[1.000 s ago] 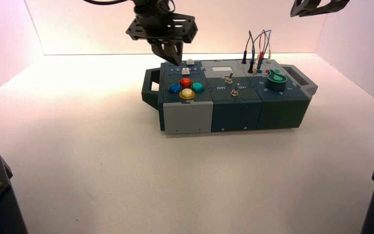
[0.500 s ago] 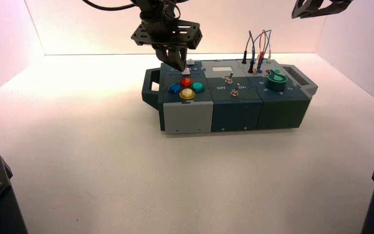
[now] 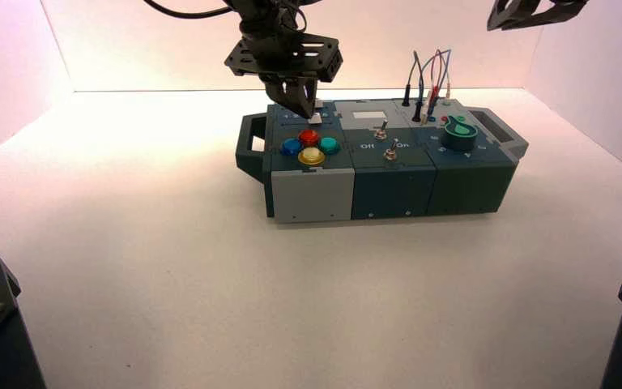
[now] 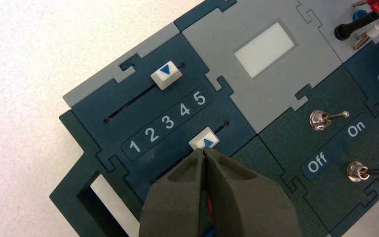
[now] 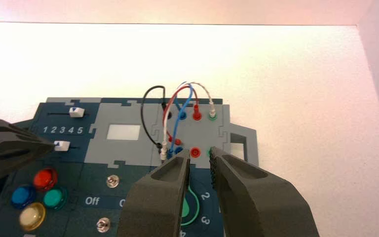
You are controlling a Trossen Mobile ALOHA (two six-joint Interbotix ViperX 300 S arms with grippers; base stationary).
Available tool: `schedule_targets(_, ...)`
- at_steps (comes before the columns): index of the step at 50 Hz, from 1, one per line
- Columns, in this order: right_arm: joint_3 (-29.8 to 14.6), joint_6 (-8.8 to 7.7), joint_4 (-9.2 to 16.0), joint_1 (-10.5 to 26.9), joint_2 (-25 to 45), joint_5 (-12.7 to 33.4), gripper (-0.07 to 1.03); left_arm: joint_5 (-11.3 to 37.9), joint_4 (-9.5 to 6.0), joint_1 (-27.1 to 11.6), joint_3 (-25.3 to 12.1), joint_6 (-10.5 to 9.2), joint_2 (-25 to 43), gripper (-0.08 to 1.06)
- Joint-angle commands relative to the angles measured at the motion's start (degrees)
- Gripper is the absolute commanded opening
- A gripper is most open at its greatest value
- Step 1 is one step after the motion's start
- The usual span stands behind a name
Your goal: Move the bottom slider to position 5.
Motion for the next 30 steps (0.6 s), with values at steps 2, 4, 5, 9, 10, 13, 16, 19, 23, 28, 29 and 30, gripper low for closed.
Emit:
schedule_targets(2,-0.6,-0.18,-0.2,-0.8,-0.6,-0.3,0.24,-0.3,0.18,1.1,-1.0,-0.18,-0.2,-0.03)
schedule_targets(4,-0.7,-0.09,-0.3,-0.9,-0.6,-0.3,0.24,-0.3,0.26,1.1,-1.2,-0.18,0.0,-0.03)
schedule_targets(5,-0.7,-0.09,-0.3,-0.9,-0.5,-0.3,0.24,-0.3,0.26,1.1,-1.4,-0.18,0.1,-0.03)
schedule_targets(9,-0.8,-0.18,-0.2,-0.9,-0.6,-0.3,0.24,-0.3,0.26,1.1,-2.0,-0.18,0.8,-0.03)
schedule_targets(10,-0.8,-0.18,-0.2,-0.9,-0.6,-0.3,0.24,-0.3,0.26,1.1,-2.4,-0.09,1.2,-0.03)
schedule_targets(13,-0.7,-0.18,-0.3,-0.8,-0.6,-0.2,0.24,-0.2,0.26,1.1,-2.9,-0.09,1.8,-0.03)
schedule_targets(16,-0.7,-0.18,-0.2,-0.9,-0.6,-0.2,0.24,-0.2,0.26,1.1,-3.5,-0.09,2.5,-0.03)
schedule_targets(19,-0.7,-0.09,-0.3,-1.1,-0.6,-0.2,0.24,-0.1,0.26,1.1,-4.4,-0.09,3.3,-0.03)
schedule_targets(23,-0.6,-0.18,-0.2,-1.4,-0.6,-0.2,0.24,0.1,0.26,1.1,-5.4,-0.09,4.2,-0.03)
schedule_targets(28,-0.6,-0.18,-0.3,-2.0,-0.5,0.1,0.24,0.4,0.26,1.1,-6.2,-0.09,4.7,-0.03)
schedule_targets(29,-0.7,-0.18,-0.3,-2.1,-0.5,0.2,0.24,0.4,0.26,1.1,-6.2,-0.09,4.7,-0.03)
schedule_targets(30,-0.6,-0.09,-0.3,-2.2,-0.6,0.2,0.24,0.4,0.26,1.1,-6.3,-0.09,4.7,-0.03)
